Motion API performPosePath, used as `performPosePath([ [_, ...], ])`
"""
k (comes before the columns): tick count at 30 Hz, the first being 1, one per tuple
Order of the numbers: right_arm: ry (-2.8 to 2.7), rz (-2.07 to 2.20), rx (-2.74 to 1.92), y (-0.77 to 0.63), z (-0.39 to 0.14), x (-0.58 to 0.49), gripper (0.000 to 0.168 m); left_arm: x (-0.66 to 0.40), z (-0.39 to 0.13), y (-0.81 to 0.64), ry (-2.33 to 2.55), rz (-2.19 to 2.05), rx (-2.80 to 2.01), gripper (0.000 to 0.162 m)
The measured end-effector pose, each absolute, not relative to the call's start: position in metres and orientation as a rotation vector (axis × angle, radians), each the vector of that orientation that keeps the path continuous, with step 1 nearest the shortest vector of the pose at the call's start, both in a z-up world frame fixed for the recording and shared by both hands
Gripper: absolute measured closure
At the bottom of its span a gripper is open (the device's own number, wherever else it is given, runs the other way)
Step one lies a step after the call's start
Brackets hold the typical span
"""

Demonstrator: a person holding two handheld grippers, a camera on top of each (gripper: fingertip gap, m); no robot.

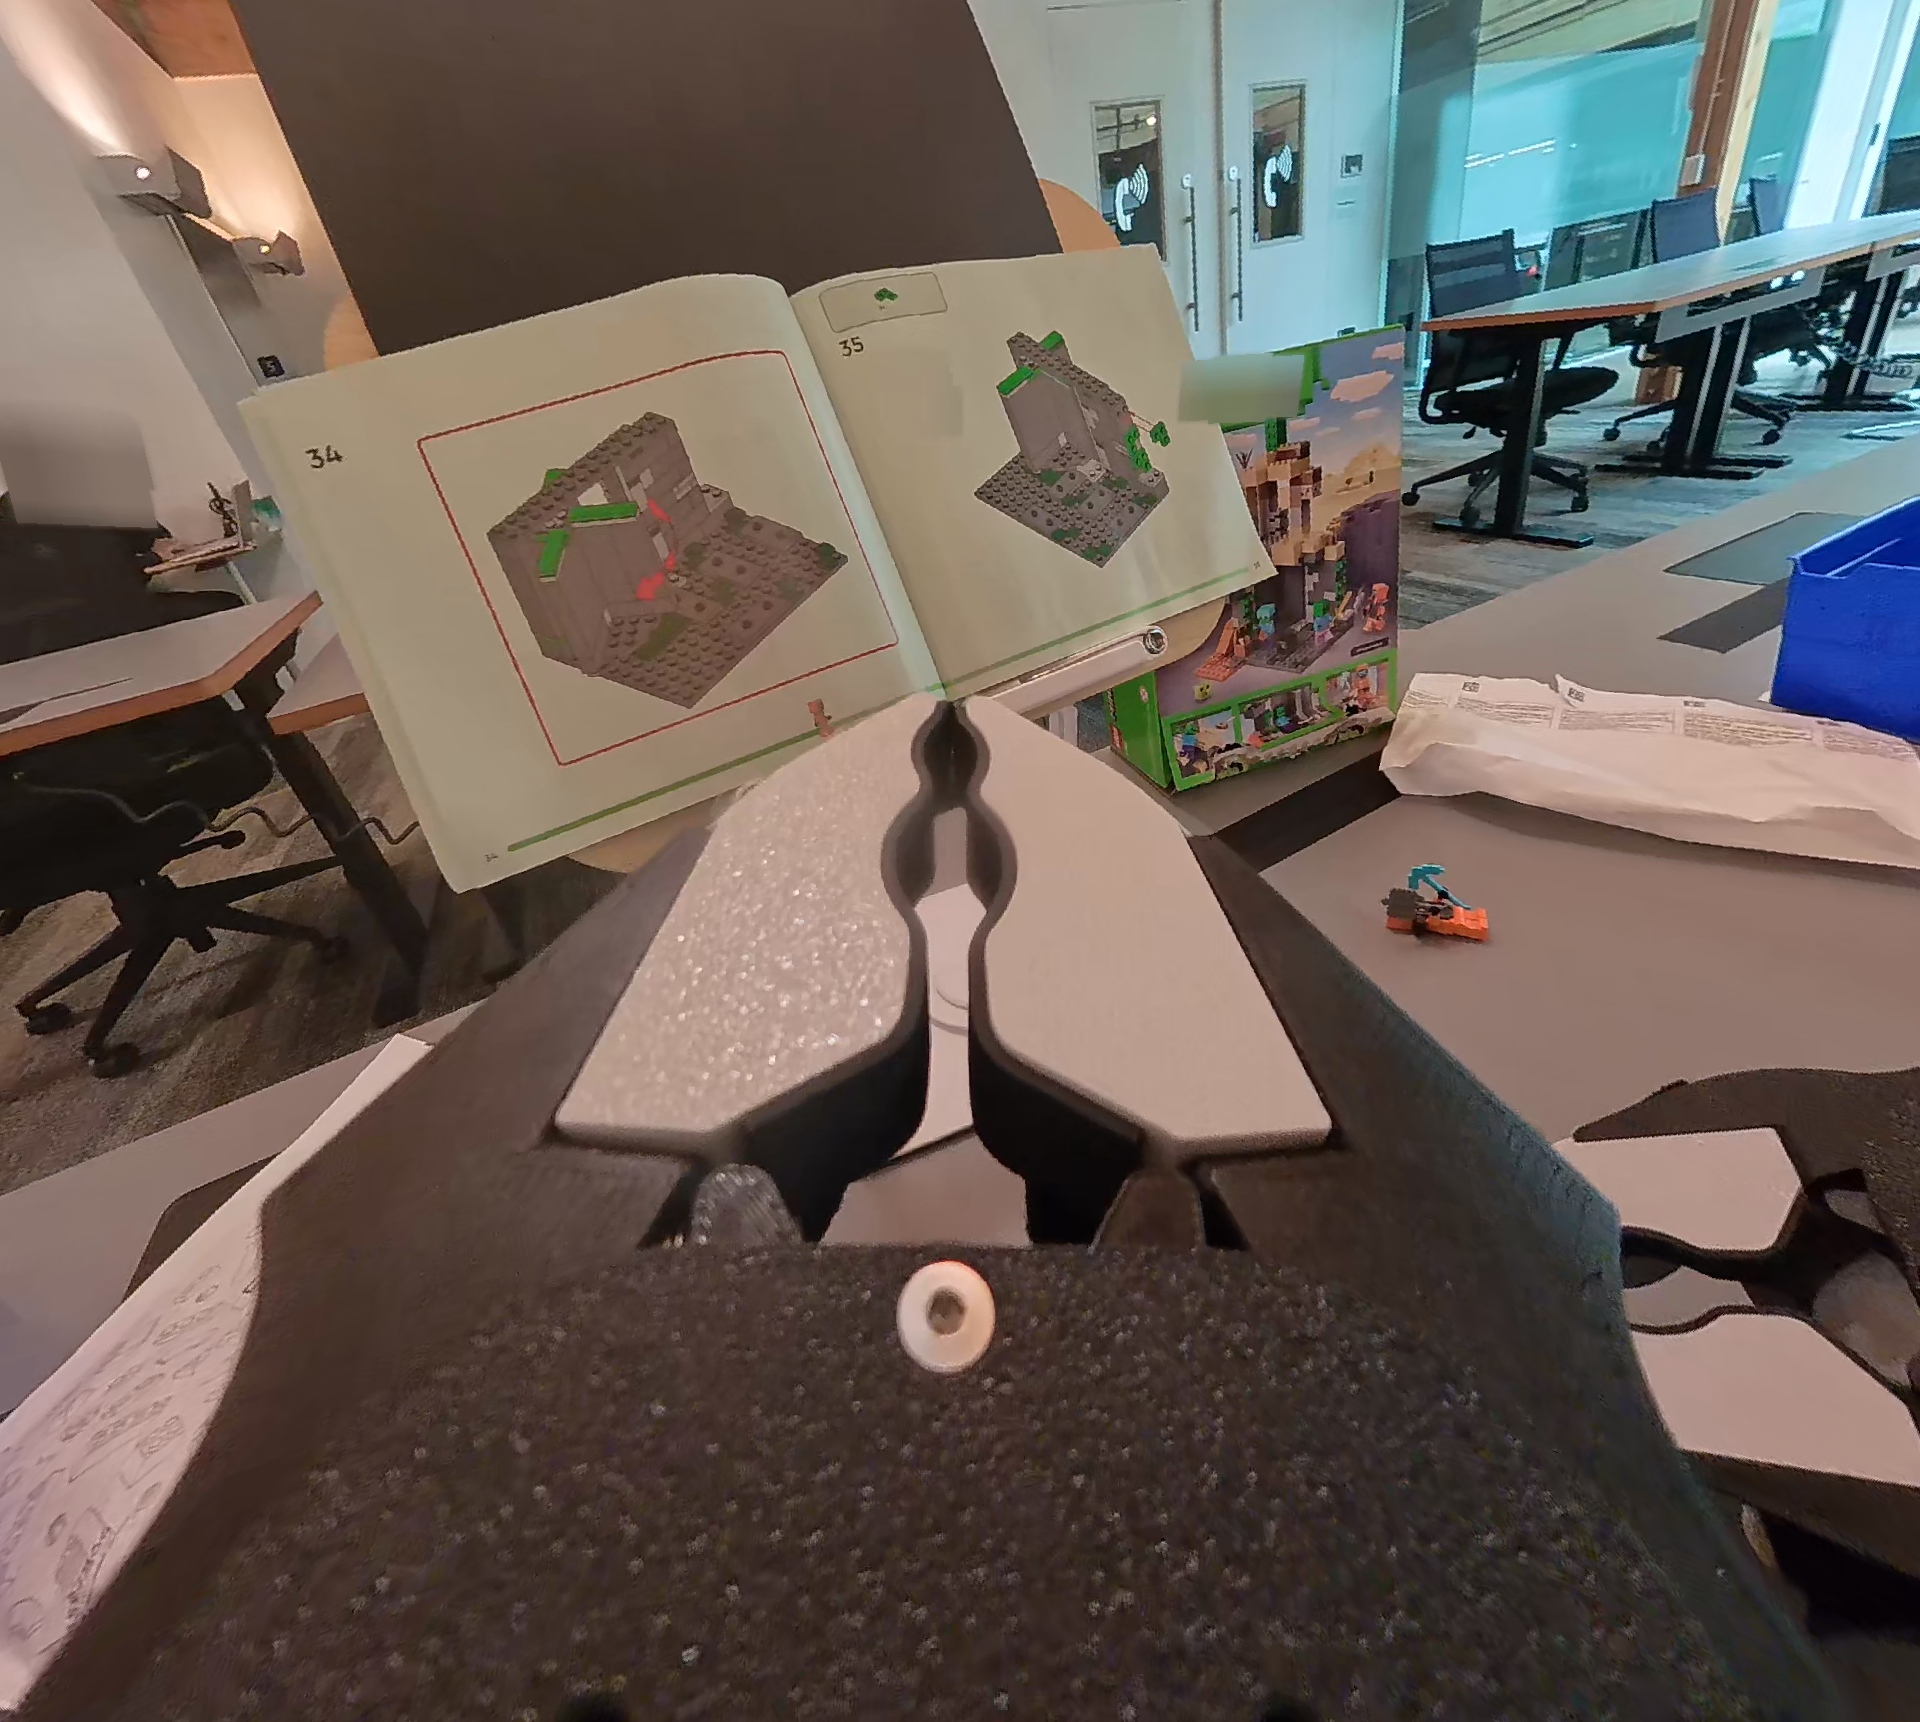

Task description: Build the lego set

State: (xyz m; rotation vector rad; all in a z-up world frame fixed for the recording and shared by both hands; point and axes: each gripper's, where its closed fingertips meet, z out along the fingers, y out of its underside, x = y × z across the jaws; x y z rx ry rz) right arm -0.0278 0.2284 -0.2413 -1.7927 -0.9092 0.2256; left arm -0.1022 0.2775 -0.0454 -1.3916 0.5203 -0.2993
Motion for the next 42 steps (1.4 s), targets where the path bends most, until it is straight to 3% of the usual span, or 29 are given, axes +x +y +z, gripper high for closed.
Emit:
performPosePath([
  [42,-0.94,0.272,-1.765,0.217,-0.242,-0.04,0.163,-0.094,-0.062,0.283,0.567,-0.297,-1.429,0.162],
])
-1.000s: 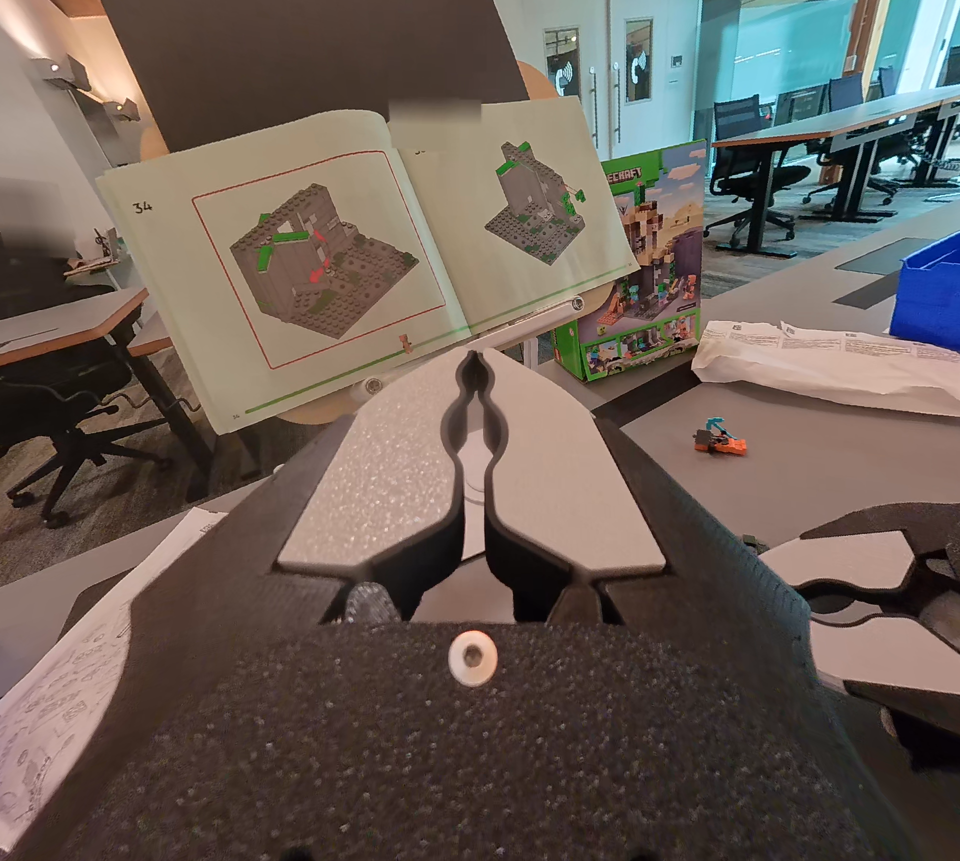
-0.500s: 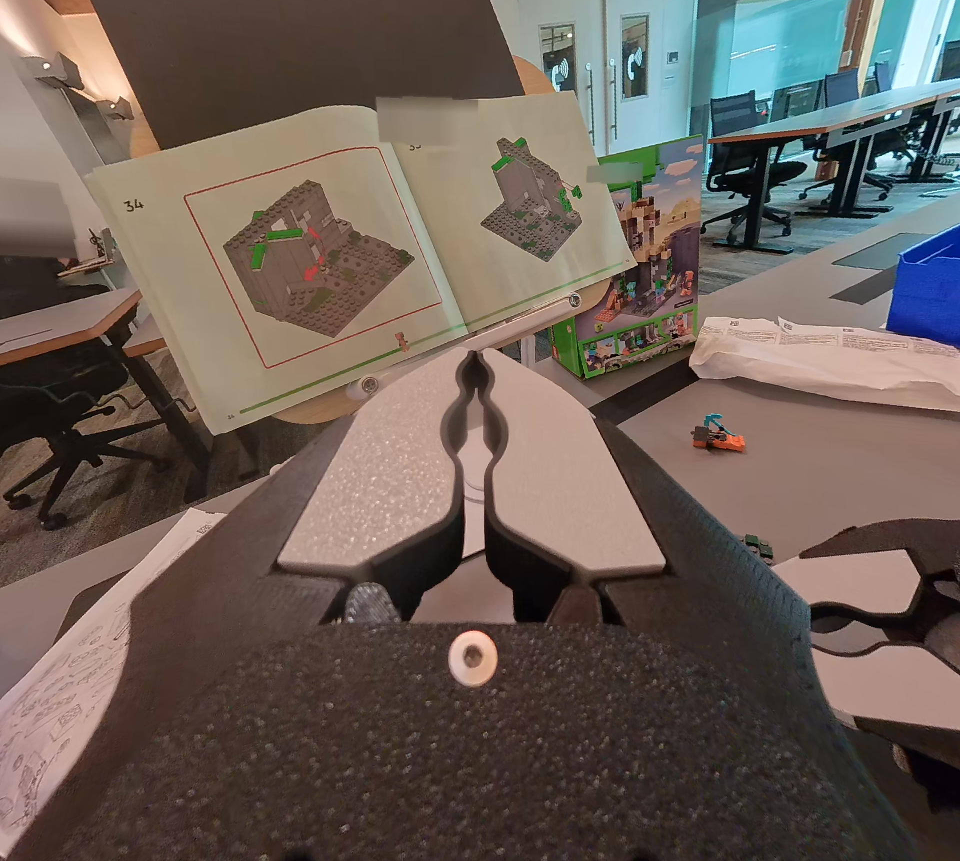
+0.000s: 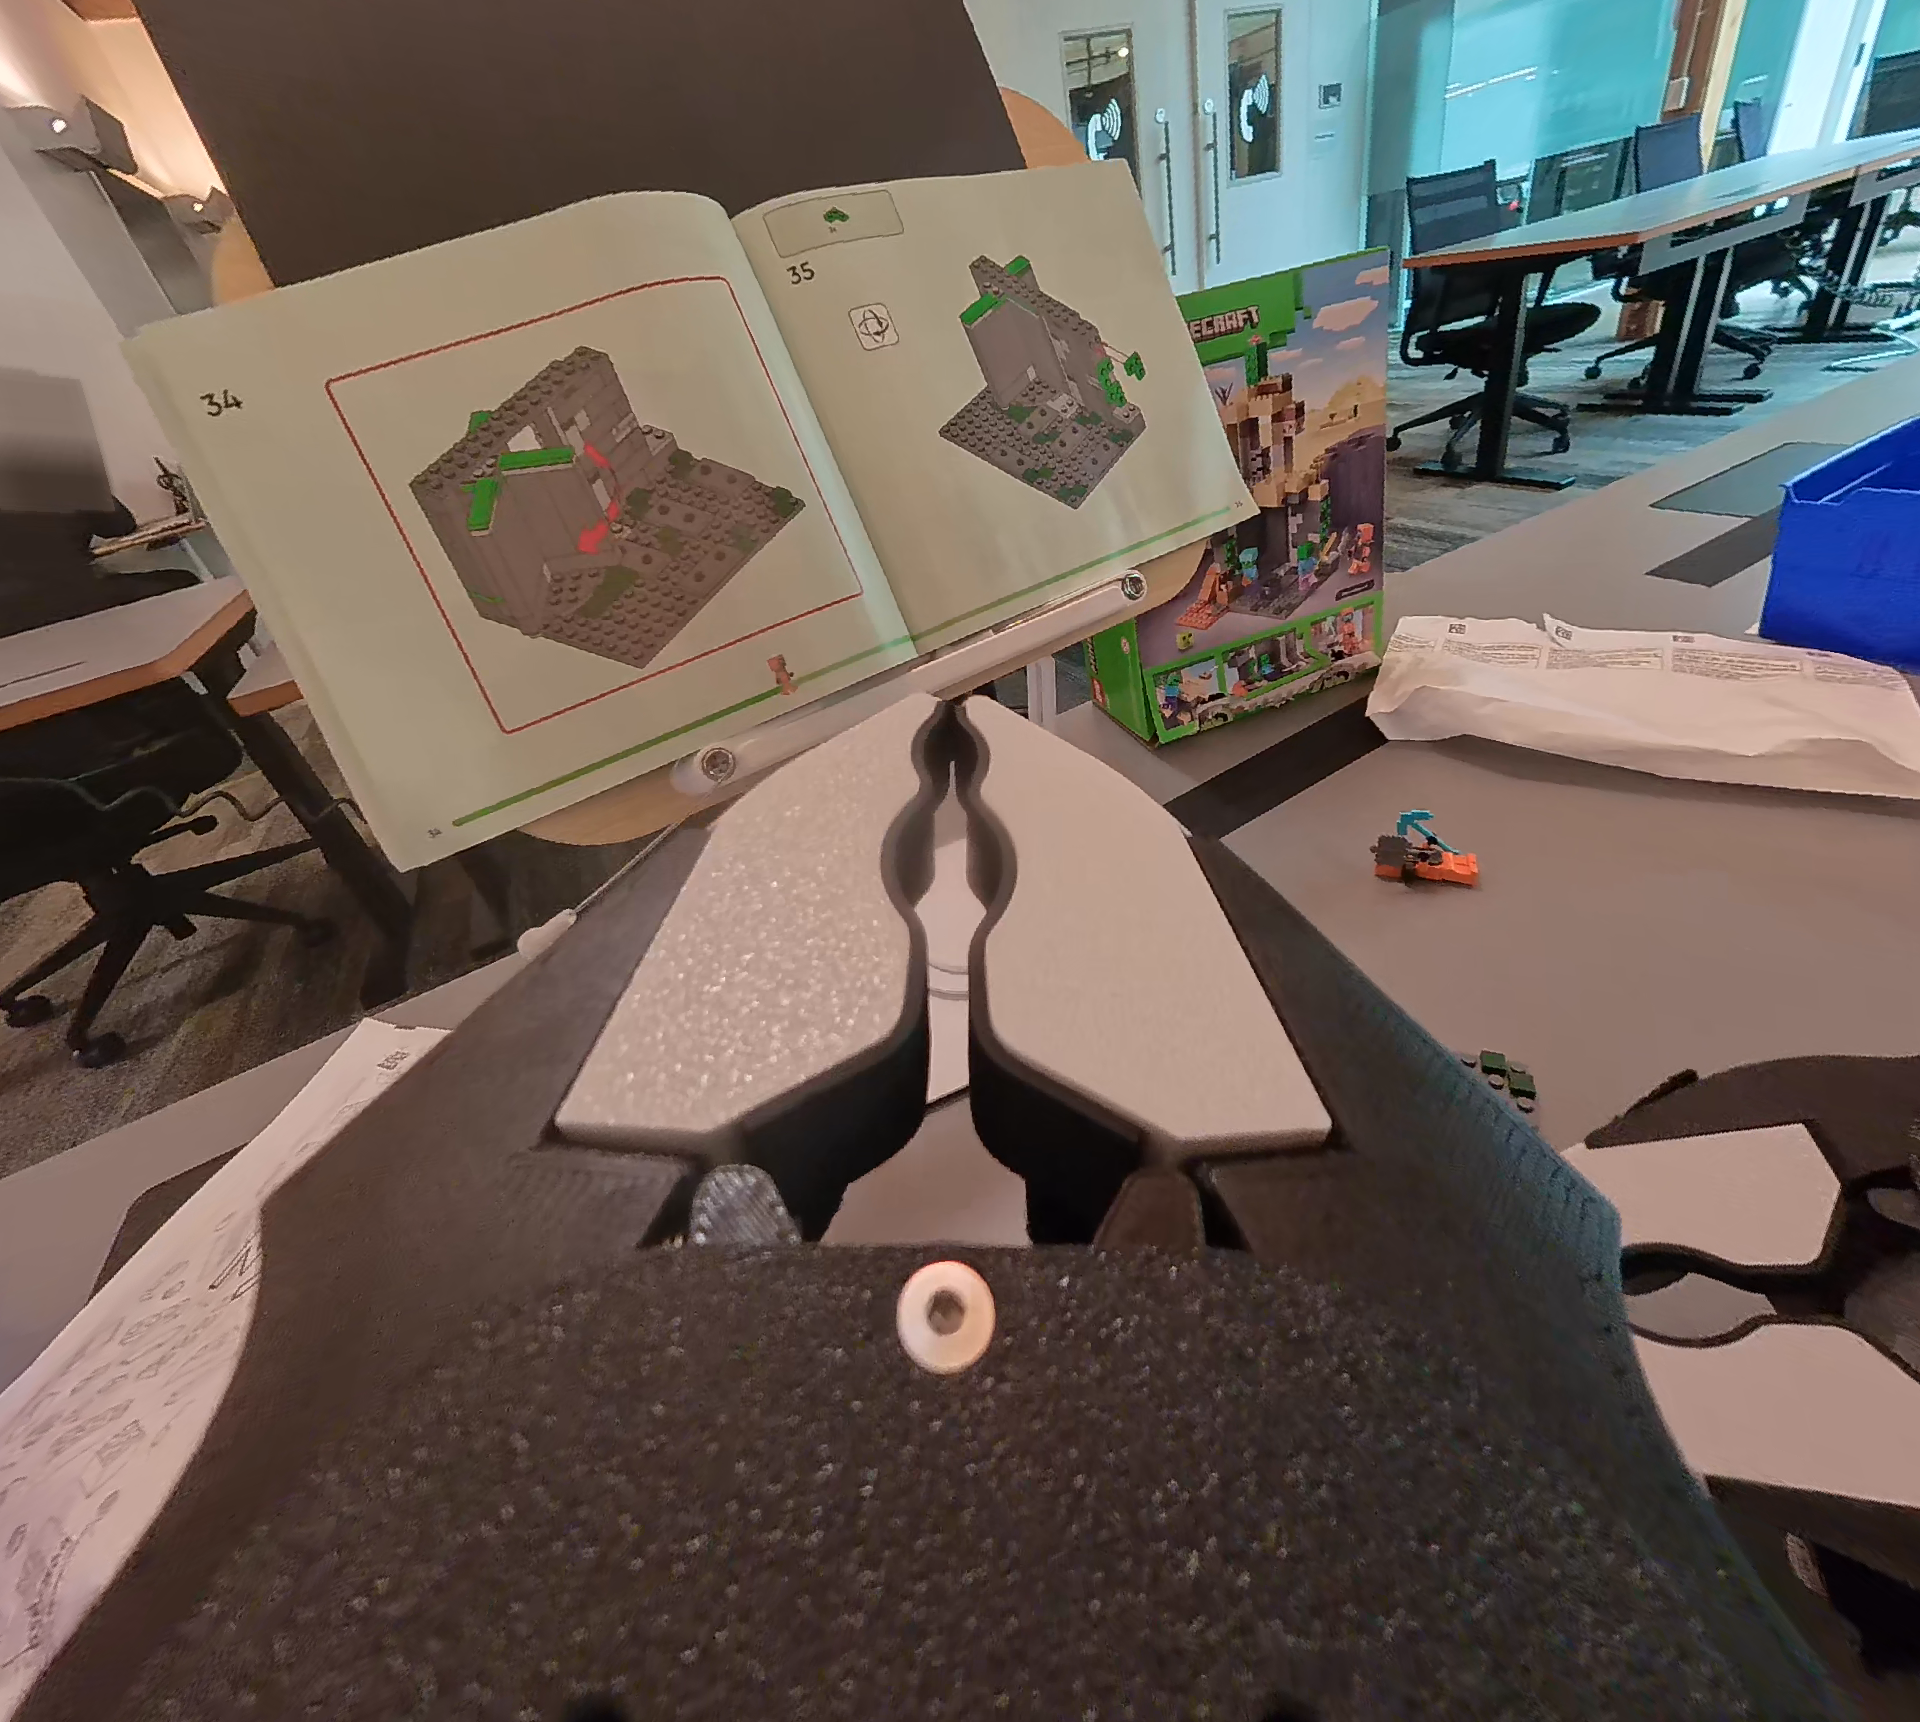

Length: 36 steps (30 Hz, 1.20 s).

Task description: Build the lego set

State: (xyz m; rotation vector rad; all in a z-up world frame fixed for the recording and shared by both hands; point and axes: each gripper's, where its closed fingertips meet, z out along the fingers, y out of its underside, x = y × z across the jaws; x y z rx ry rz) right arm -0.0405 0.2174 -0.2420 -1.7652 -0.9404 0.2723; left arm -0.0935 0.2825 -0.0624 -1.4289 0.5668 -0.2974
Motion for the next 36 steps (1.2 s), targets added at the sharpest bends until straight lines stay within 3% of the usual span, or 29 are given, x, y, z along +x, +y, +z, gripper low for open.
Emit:
performPosePath([
  [36,-0.903,0.287,-1.786,0.212,-0.24,-0.06,0.155,-0.097,-0.056,0.28,0.562,-0.293,-1.414,0.162],
])
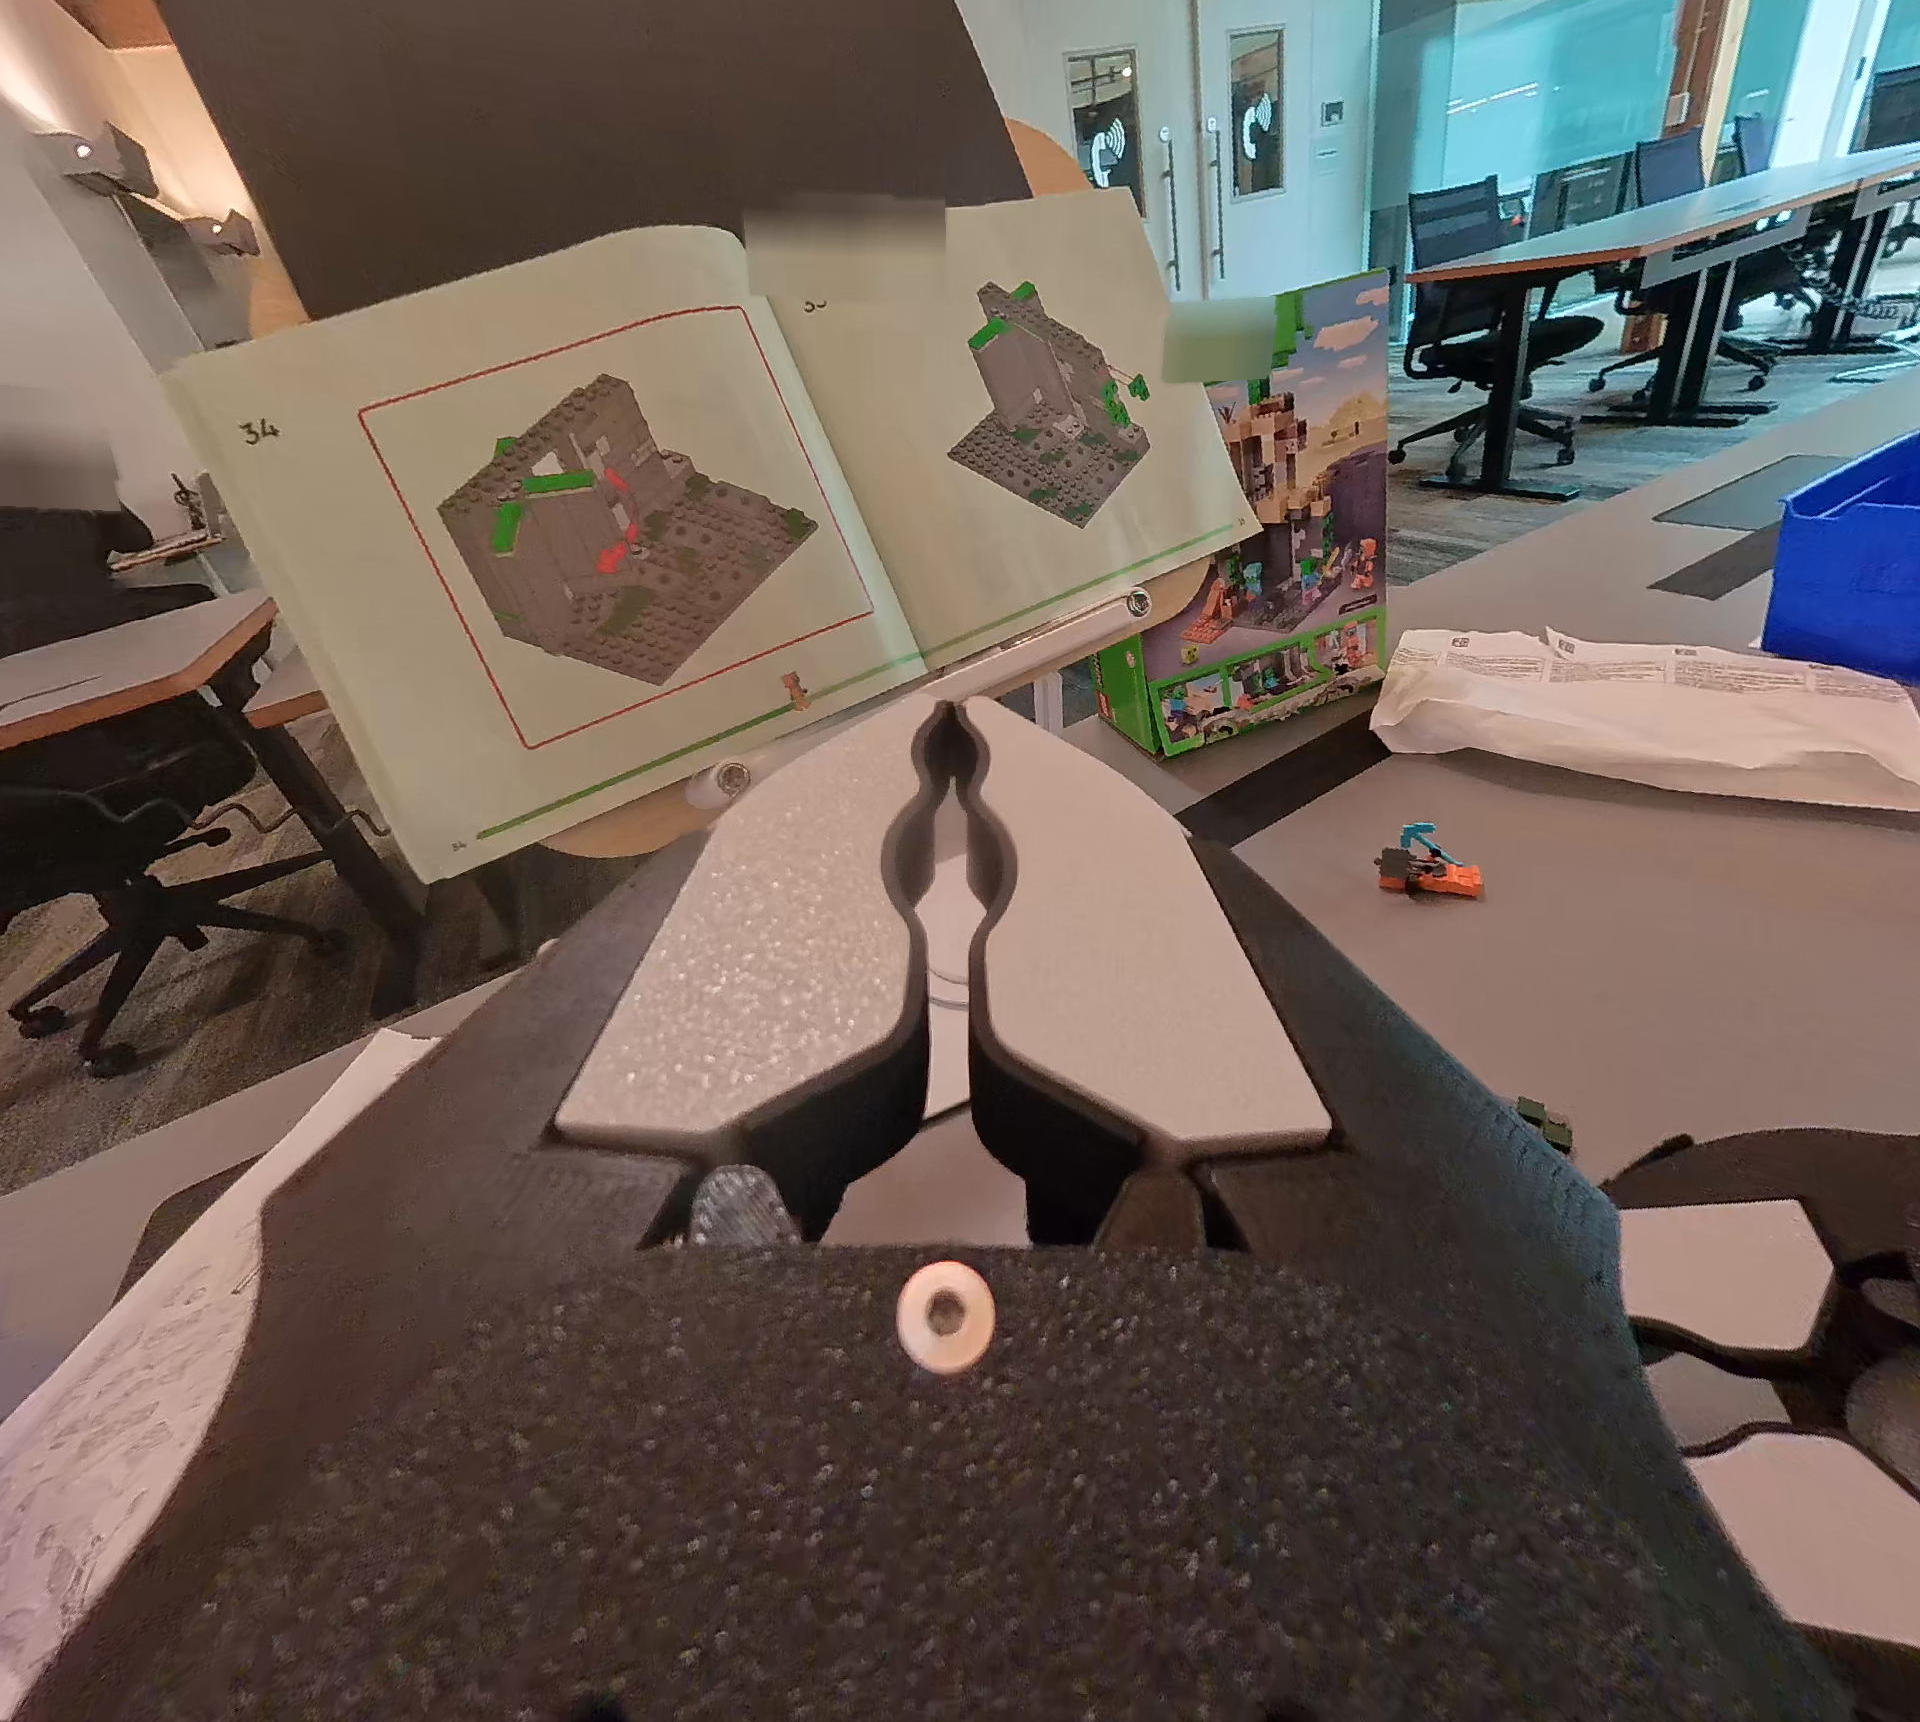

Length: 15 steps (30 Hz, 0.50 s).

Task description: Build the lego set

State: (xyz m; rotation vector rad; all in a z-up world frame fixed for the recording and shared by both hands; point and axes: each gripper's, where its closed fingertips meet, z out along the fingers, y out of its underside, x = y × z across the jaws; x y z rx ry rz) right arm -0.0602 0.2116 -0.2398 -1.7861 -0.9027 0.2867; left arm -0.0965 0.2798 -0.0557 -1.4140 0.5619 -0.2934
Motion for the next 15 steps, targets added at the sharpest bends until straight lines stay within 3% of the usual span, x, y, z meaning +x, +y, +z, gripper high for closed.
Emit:
performPosePath([
  [8,-0.789,0.277,-1.834,0.219,-0.238,-0.049,0.145,-0.104,-0.046,0.278,0.541,-0.297,-1.396,0.162],
  [12,-0.691,0.268,-1.858,0.229,-0.233,-0.048,0.122,-0.105,-0.044,0.276,0.537,-0.299,-1.389,0.162],
  [15,-0.631,0.251,-1.876,0.237,-0.233,-0.05,0.129,-0.103,-0.044,0.275,0.544,-0.301,-1.389,0.162],
])
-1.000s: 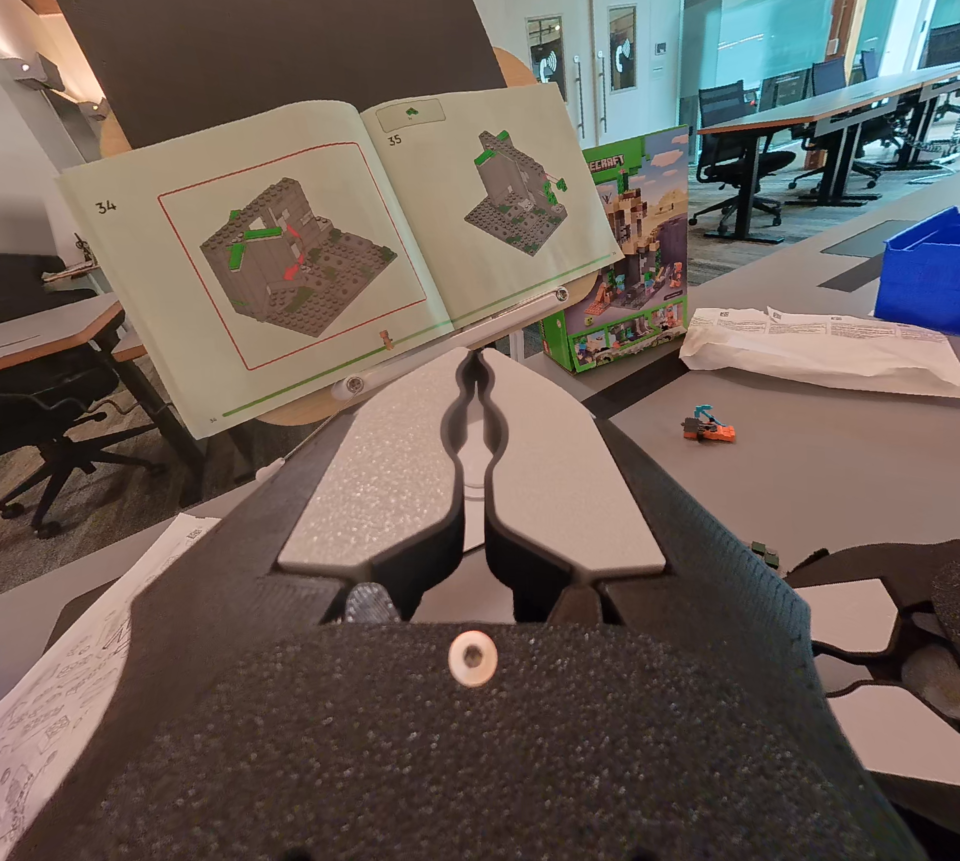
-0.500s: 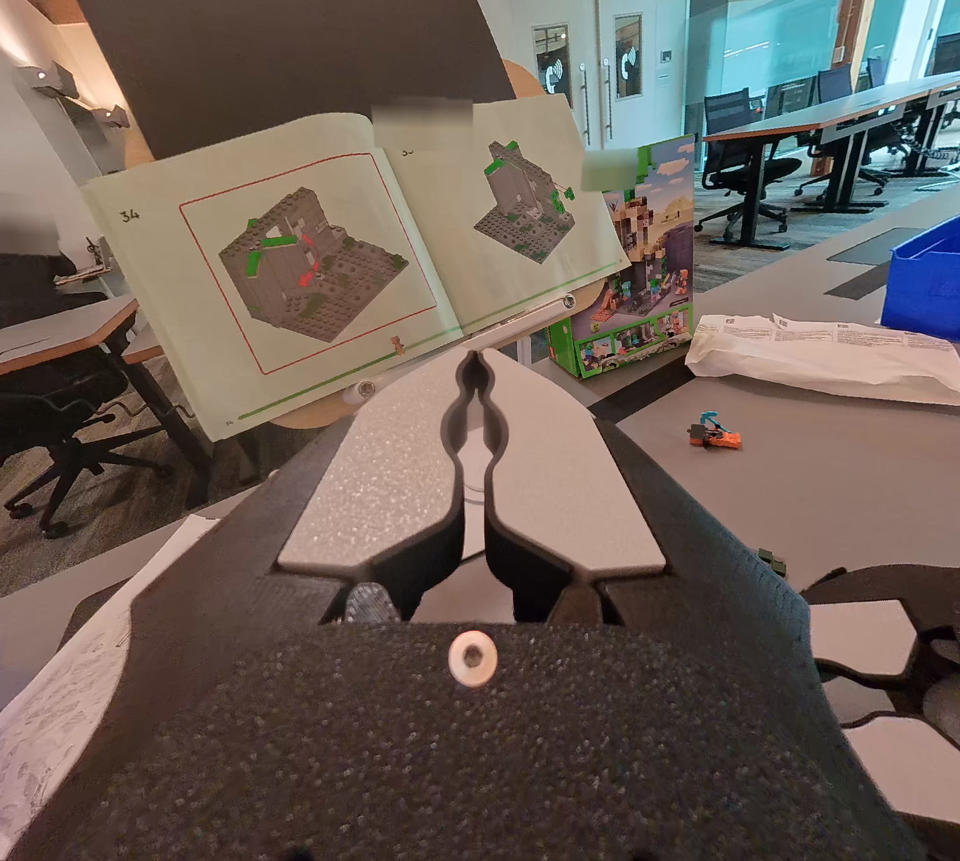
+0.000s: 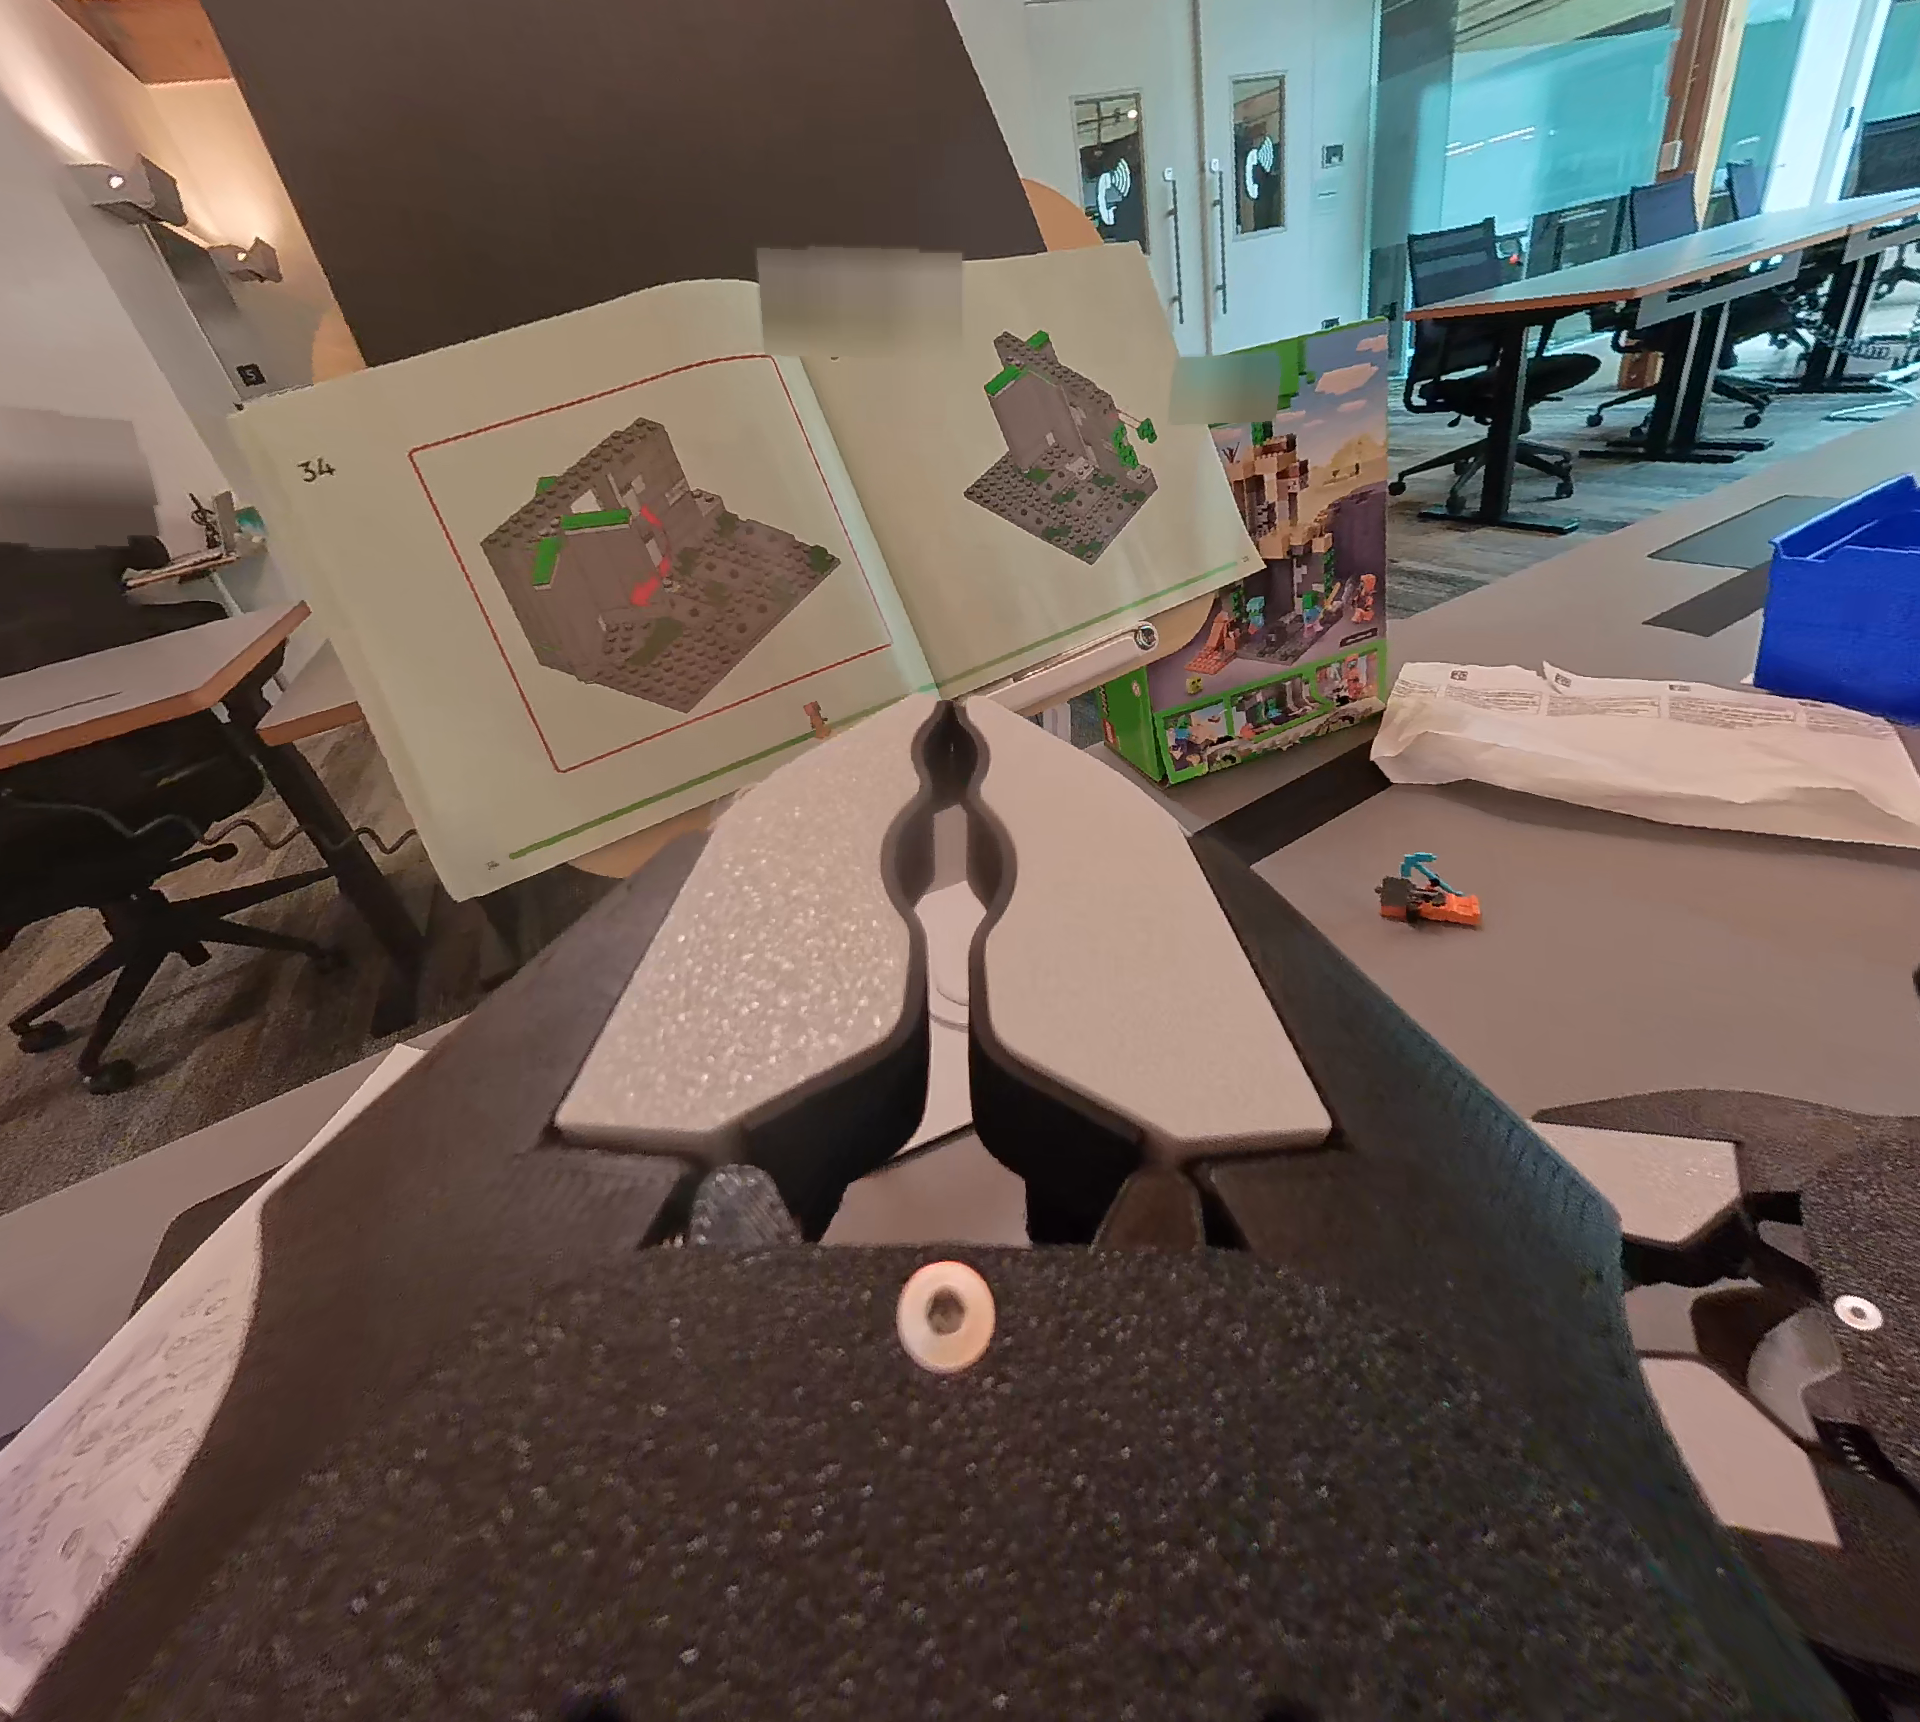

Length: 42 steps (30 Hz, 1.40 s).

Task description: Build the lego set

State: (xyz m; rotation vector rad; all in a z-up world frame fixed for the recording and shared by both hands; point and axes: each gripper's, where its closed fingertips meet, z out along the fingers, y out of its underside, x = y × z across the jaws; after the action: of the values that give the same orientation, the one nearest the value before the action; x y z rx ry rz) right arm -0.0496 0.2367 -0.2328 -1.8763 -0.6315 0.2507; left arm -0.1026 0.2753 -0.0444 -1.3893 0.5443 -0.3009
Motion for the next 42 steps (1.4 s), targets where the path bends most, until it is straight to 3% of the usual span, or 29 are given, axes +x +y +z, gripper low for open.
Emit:
performPosePath([
  [1,-0.633,0.238,-1.872,0.238,-0.233,-0.05,0.137,-0.102,-0.044,0.275,0.547,-0.3,-1.388,0.162],
  [5,-0.65,0.188,-1.851,0.239,-0.232,-0.043,0.145,-0.104,-0.042,0.273,0.545,-0.292,-1.378,0.162],
  [17,-0.659,0.212,-1.823,0.243,-0.223,-0.013,0.147,-0.098,-0.051,0.276,0.562,-0.291,-1.4,0.162],
  [20,-0.727,0.263,-1.827,0.249,-0.218,0.001,0.136,-0.099,-0.052,0.277,0.562,-0.294,-1.403,0.162],
  [28,-1.165,0.625,-1.814,0.234,-0.228,0.035,0.133,-0.096,-0.055,0.278,0.565,-0.294,-1.411,0.162],
  [32,-1.439,0.428,-1.709,0.261,-0.22,0.05,0.132,-0.092,-0.061,0.281,0.577,-0.293,-1.424,0.162],
  [37,-1.89,0.055,-1.54,0.308,-0.22,0.044,0.116,-0.087,-0.068,0.282,0.594,-0.29,-1.434,0.162],
  [42,-2.255,-0.061,-1.389,0.321,-0.231,0.026,0.105,-0.085,-0.076,0.284,0.604,-0.294,-1.453,0.162],
])
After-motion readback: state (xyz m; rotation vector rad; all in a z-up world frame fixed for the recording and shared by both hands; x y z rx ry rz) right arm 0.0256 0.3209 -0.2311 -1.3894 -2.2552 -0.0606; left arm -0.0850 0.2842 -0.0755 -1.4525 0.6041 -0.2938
